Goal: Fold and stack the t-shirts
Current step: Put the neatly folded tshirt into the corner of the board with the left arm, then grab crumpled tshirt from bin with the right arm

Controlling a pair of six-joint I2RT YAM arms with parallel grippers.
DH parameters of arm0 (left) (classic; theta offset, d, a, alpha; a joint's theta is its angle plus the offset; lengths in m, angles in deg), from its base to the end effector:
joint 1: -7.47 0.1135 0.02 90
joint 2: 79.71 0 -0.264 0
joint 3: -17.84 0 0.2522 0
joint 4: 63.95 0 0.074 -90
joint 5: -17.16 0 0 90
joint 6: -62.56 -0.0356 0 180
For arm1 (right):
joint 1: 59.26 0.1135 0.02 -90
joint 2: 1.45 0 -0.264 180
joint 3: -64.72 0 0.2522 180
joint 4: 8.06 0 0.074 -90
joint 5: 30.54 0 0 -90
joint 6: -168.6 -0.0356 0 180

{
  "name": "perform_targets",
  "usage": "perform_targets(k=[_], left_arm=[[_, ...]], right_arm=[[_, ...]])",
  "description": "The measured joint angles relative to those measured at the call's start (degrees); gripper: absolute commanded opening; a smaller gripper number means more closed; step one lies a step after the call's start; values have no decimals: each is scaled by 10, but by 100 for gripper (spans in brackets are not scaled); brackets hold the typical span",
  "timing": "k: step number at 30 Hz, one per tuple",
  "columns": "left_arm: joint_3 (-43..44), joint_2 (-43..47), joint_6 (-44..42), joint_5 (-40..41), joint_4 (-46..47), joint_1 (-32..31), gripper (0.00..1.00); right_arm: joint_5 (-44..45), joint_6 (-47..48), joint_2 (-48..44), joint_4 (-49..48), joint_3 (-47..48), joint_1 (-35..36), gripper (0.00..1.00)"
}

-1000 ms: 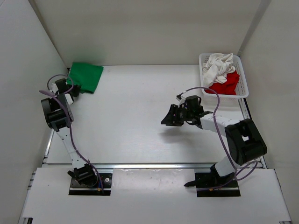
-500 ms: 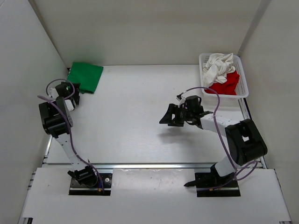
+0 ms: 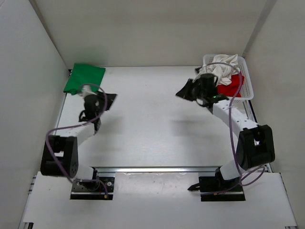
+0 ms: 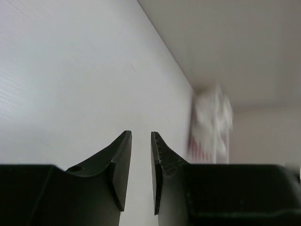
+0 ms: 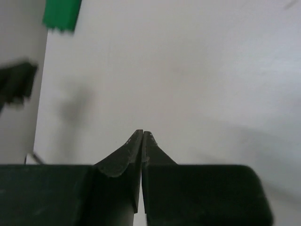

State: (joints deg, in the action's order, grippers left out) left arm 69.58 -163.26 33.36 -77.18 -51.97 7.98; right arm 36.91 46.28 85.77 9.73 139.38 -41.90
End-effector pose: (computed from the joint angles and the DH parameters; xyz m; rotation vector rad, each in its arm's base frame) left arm 0.3077 0.0000 0.2057 -0.9710 1.7424 -0.7687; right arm 0.3258 0.1161 0.2683 0.0368 2.1953 0.9200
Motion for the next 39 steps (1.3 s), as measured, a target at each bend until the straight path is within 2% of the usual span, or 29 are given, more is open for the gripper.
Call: perform_targets(k=[2,3,5,6,9,10,14,18,20,23,24,25,26,27,29,31,32,34,39], left_arm=[[-37,45,-11,-8,25,-103,38],[-57,68,-17,-11,34,-154,44],[-90,101,-29,-23,46,-234,50],[-105,112,-37,-24,51,-267,51],[-139,129,-61,-35,55,-339,54],[-151,134,-70,-40,56,-360,55],[-210,169,-90,-62,58,-389,55],[-276,238,-96,-82,43,-362,56],[-294,285,-104,-84,24,-343,57],[-298,356,-118,-84,-3,-323,58],[-298,372,-121,-85,-7,-317,57],[-298,386,-125,-86,-13,-309,57],[-298,393,-128,-87,-16,-302,57],[-298,395,-130,-88,-20,-296,57],[-298,389,-137,-87,-30,-289,56],[-296,372,-141,-89,-37,-289,56],[-295,358,-143,-90,-38,-290,56],[-289,330,-143,-91,-40,-296,55],[-274,277,-142,-96,-35,-317,55]], right_arm=[[27,8,3,11,43,-51,0],[41,13,9,17,65,-85,2],[63,23,30,32,111,-150,13],[73,27,44,37,130,-177,22],[89,45,110,59,199,-262,39],[92,51,135,69,222,-283,42],[102,76,242,122,323,-321,54],[104,93,351,168,452,-321,57],[106,99,401,185,517,-320,56],[108,108,494,237,663,-316,51],[108,111,526,254,717,-313,48],[108,114,556,267,764,-311,40],[107,116,575,276,792,-310,36],[106,116,588,283,806,-309,31],[101,114,597,299,810,-308,28],[93,113,600,307,810,-308,29],[89,111,600,308,810,-308,17],[79,112,600,307,815,-309,0],[65,107,599,319,825,-313,0]])
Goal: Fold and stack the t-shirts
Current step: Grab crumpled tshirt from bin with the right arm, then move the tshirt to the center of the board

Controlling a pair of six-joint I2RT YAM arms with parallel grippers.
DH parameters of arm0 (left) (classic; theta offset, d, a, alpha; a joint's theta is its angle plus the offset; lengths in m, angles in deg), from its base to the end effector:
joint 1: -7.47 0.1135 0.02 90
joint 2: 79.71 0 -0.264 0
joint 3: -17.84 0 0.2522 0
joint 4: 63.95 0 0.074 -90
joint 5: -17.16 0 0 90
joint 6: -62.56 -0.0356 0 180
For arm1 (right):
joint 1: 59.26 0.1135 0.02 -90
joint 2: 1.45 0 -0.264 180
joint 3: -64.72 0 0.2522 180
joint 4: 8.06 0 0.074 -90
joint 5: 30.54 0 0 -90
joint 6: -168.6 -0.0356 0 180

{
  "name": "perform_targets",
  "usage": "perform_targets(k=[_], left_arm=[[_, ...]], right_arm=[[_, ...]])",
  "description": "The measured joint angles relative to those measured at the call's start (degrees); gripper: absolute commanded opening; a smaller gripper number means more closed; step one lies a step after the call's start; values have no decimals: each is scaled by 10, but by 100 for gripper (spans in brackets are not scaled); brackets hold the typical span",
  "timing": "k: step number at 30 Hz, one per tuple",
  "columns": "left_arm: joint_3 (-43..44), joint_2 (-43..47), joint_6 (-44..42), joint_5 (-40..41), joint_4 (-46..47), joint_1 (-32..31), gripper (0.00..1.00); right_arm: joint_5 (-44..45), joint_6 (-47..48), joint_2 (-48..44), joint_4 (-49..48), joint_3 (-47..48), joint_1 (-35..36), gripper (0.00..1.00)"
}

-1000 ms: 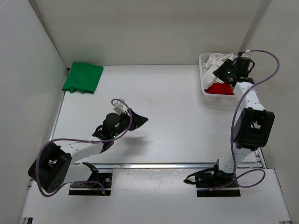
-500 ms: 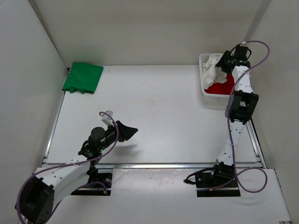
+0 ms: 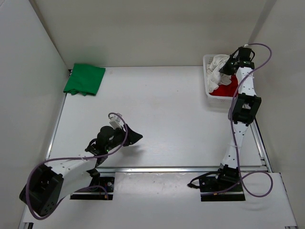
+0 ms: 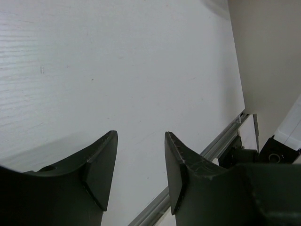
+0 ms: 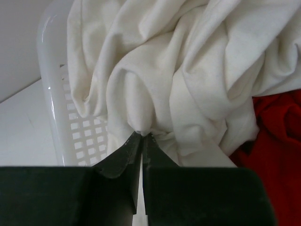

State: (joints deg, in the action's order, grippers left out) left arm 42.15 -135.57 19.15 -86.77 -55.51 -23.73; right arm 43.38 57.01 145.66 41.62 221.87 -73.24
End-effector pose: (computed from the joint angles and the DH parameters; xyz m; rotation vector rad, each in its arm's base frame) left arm 0.1552 -0.1040 0.1574 -0.1150 2.1367 -1.0874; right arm 0.5587 -0.1289 0.2318 0.5460 2.1923 0.3881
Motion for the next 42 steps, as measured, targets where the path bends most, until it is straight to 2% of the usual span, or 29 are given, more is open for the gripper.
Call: perform_targets(k=[7,10,15,17,21,25,28,30,33,35,37,38,40,42], left_arm=[[42,-52,0,-7,7,-8,55],[68,-82,0,-15,9,-6,55],[103,-118,4,-31,10,2,55],[108,-120,7,-37,10,10,54],[109,-119,14,-48,9,39,54],[109,-99,20,-53,0,81,54],[107,-71,24,-56,-8,111,54],[102,-45,26,-58,-14,136,55],[88,2,30,-66,-26,186,56],[79,29,30,-68,-38,223,56],[72,43,29,-64,-47,243,56],[69,43,28,-64,-47,243,56],[67,37,26,-64,-54,232,56],[67,28,21,-63,-61,222,56]], right_arm=[[-8,2,-62,53,6,1,0],[-7,2,-137,71,7,8,0],[-31,0,-314,68,5,43,1],[-50,-3,-402,33,-26,68,0],[-74,-11,-614,-93,-179,144,0],[-99,-16,-707,-169,-213,205,0],[-129,-30,-730,-226,-224,211,0],[-165,-52,-750,-294,-293,205,0],[-237,-117,-788,-441,-512,182,0],[-270,-164,-781,-538,-682,175,0],[-296,-197,-732,-591,-802,170,1],[-307,-211,-676,-598,-830,168,1],[-317,-224,-548,-579,-835,168,10],[-321,-220,-443,-531,-800,169,32]])
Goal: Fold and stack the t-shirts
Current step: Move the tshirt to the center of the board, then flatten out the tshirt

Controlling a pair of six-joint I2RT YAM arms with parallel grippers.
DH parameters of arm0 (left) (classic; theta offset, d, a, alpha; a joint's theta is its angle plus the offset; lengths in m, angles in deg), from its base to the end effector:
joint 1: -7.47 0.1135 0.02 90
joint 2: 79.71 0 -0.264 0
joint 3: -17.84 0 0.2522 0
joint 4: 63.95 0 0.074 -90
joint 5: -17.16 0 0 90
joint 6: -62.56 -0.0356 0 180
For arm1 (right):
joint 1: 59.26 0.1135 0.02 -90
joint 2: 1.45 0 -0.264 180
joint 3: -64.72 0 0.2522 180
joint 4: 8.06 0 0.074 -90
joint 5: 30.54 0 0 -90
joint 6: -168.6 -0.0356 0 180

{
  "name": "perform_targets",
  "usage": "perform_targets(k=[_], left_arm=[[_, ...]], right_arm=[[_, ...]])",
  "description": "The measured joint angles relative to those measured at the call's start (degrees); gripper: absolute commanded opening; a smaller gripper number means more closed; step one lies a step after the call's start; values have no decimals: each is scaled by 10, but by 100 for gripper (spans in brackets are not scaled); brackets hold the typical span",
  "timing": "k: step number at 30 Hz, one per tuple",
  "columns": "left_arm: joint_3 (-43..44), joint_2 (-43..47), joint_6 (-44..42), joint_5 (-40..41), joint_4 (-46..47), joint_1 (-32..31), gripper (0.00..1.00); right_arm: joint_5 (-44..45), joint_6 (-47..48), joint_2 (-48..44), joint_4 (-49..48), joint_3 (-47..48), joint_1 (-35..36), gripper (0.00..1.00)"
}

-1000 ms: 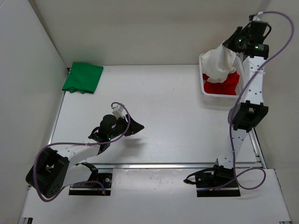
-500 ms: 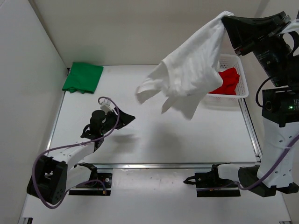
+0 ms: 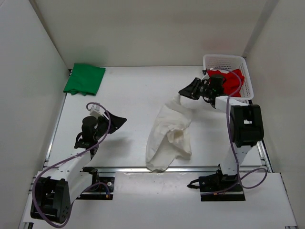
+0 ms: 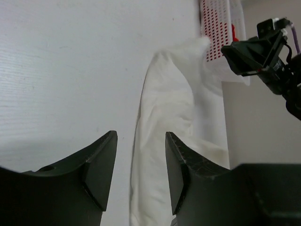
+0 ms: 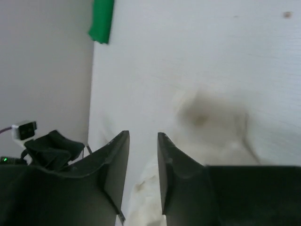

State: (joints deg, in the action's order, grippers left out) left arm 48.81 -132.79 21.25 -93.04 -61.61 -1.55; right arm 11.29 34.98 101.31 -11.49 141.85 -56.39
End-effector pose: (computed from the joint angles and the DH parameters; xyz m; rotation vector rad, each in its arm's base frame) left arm 0.1918 -0.0429 0.1933 -0.4457 1.9784 -0.9968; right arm 0.3944 0.0463 0.2250 0.1317 2.0610 1.3369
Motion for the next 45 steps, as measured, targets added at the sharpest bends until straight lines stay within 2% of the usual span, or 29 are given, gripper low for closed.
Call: perform_targets(k=[2,5,6,7,8,10,12,13,14,16,19,21,22,26,30,37,45], left_arm=[[0,-3,-10,2,-14,-5,56],[0,-3,-31,21,-37,-8,57],[0,-3,-37,27,-45,-11,57],[0,-3,-44,35,-52,-20,57],[0,-5,-48,41,-56,-30,56],[0,-12,-52,43,-58,-48,56],[0,-21,-52,41,-56,-55,56],[0,-26,-52,41,-56,-55,57],[0,-31,-52,39,-56,-54,57],[2,-31,-52,32,-61,-52,57],[4,-23,-51,22,-62,-50,57],[5,-18,-49,18,-61,-50,57],[5,-16,-47,16,-60,-51,57],[5,-16,-40,14,-52,-63,57],[4,-15,-35,13,-47,-70,57],[0,-14,-28,12,-35,-67,57],[-3,-14,-28,7,-30,-59,57]], right_arm=[[10,8,43,47,31,0,44],[56,50,28,124,85,7,46],[79,68,12,146,104,12,42],[111,85,-10,170,122,21,33],[145,102,-38,185,129,36,29],[203,129,-110,200,110,80,10],[243,144,-181,202,61,148,0],[266,154,-231,212,-18,240,0],[265,154,-232,215,-23,247,0],[306,149,-239,216,-90,316,6],[348,113,-257,250,-212,431,36],[355,82,-278,264,-271,489,45],[356,65,-294,264,-296,503,46],[356,-16,-335,176,-379,483,47],[352,-81,-320,97,-426,462,48],[335,-141,-225,-2,-380,483,47],[318,-179,-166,-48,-344,489,47]])
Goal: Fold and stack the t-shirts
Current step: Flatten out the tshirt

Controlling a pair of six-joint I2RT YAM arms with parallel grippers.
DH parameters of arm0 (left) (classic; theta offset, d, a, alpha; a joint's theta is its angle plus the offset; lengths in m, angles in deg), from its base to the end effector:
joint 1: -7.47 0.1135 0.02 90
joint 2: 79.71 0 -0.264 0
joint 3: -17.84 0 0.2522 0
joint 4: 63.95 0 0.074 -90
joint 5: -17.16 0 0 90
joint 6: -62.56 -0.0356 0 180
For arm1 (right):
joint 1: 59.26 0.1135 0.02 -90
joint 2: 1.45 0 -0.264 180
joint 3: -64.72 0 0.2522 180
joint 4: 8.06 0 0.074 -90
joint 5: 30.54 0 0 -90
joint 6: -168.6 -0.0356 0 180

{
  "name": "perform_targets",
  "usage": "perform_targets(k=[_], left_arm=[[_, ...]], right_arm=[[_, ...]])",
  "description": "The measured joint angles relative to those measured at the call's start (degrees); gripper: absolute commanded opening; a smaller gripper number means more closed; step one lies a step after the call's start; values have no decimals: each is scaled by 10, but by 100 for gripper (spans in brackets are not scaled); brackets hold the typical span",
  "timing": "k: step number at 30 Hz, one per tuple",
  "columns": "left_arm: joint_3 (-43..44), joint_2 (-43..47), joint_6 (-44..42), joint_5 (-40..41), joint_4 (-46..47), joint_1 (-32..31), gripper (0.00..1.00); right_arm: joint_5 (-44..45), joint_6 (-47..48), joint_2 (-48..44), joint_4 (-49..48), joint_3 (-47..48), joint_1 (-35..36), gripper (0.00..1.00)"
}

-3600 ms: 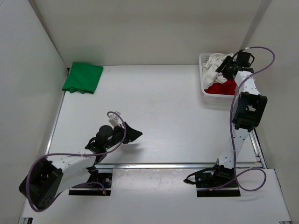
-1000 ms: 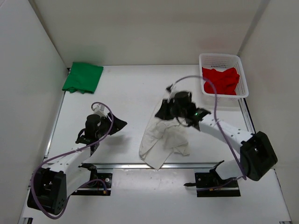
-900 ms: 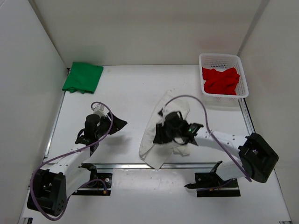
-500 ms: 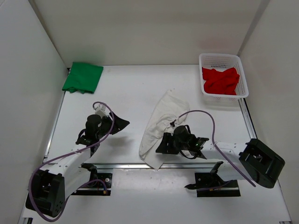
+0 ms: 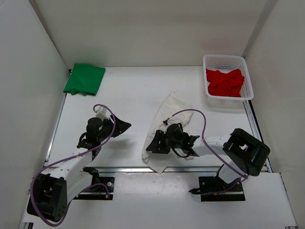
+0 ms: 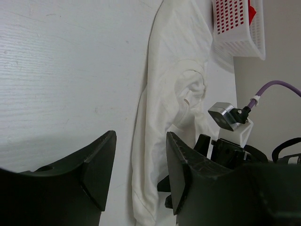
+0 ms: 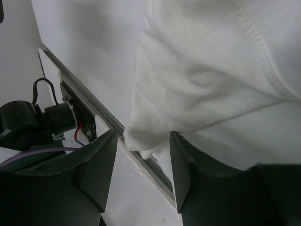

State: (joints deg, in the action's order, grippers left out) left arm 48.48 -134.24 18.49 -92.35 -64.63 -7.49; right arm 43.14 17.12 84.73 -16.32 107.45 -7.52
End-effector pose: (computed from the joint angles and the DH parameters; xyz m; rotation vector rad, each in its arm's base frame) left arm 0.1855 -0.0619 0.1816 -0.3389 2.0961 -0.9998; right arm 0.1618 0.2213 0.1411 0.0274 2.5379 1.2954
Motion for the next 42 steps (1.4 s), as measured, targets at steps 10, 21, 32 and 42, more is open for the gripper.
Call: perform_targets(k=[10,21,32,42], left_arm=[[-5,0,1,-6,5,7,57],[-14,4,5,-7,11,14,57],[-16,6,7,-7,16,16,57],[-27,12,10,-7,19,20,56]], right_arm=[[0,-13,-15,55,13,19,43],[-30,-15,28,48,30,10,42],[-22,5,32,48,61,-9,25],[-31,31,74,87,106,-19,11]])
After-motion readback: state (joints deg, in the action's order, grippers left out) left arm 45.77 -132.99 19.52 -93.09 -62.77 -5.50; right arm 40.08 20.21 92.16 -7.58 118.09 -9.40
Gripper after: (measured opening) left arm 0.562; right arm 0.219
